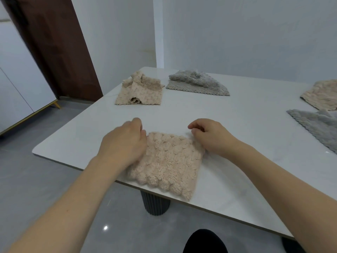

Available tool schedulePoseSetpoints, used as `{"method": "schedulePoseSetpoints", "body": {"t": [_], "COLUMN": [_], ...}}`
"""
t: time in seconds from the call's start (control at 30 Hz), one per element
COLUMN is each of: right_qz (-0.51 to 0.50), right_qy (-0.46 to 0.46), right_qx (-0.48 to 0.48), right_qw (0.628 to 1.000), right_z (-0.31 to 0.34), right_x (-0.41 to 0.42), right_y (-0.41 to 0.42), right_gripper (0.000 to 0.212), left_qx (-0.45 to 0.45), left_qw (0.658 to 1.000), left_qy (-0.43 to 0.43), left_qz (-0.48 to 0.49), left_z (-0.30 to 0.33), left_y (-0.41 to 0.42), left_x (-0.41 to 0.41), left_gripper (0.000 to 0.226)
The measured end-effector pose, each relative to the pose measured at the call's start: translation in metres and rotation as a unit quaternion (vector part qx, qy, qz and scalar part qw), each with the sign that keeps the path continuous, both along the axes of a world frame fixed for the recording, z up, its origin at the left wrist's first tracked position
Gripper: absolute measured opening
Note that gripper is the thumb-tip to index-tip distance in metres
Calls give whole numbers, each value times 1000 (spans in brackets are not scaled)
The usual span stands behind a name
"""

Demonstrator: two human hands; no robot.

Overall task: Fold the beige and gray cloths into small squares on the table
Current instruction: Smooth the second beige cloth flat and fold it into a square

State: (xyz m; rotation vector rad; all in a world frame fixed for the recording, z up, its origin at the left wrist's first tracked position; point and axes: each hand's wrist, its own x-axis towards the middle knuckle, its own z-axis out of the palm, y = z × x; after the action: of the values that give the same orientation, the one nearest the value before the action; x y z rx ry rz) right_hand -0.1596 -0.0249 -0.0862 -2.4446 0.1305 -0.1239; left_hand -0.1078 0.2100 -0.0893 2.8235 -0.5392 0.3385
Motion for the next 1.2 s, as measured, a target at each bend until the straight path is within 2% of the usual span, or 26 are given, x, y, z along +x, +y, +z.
{"method": "schedulePoseSetpoints", "body": {"t": [0.07, 0.23, 0.4, 0.5, 0.6, 0.8, 0.93, 1.0, 1.07, 1.13, 1.2], "right_qz": [10, 65, 98, 100, 101, 74, 98, 63, 0, -60, -111], "right_qy": [-4, -13, -22, -35, -43, -116, -127, -125, -134, -152, -174], "right_qx": [-34, -94, -126, -151, -193, -211, -281, -218, -63, 66, 156], "right_qw": [999, 993, 987, 983, 975, 968, 946, 966, 989, 984, 966], "right_z": [4, 4, -3, -9, -18, -31, -20, -13, 0, 14, 30], "right_x": [19, 76, 135, 168, 199, 220, 219, 213, 201, 184, 163], "right_y": [-4, -4, 6, 13, 20, 24, 25, 15, -4, -31, -62], "right_gripper": [31, 32, 36, 41, 47, 30, 19, 18, 18, 18, 18], "left_qx": [-14, -25, -33, -67, -25, -6, 3, -27, -90, -125, -149], "left_qw": [1000, 999, 999, 997, 998, 998, 998, 997, 995, 991, 986], "left_qy": [-24, -16, -12, 16, 37, 4, -34, -49, -43, -50, -72], "left_qz": [0, -25, 1, 29, 50, 70, 58, 46, 31, 16, -1], "left_z": [-1, -9, -21, -26, -31, -35, -29, -22, -11, 4, 23], "left_y": [-2, -12, -11, -16, -18, -19, -23, -28, -37, -51, -71], "left_x": [23, 85, 148, 179, 200, 212, 216, 214, 207, 201, 194], "left_gripper": [16, 32, 43, 43, 48, 37, 30, 29, 26, 24, 20]}}
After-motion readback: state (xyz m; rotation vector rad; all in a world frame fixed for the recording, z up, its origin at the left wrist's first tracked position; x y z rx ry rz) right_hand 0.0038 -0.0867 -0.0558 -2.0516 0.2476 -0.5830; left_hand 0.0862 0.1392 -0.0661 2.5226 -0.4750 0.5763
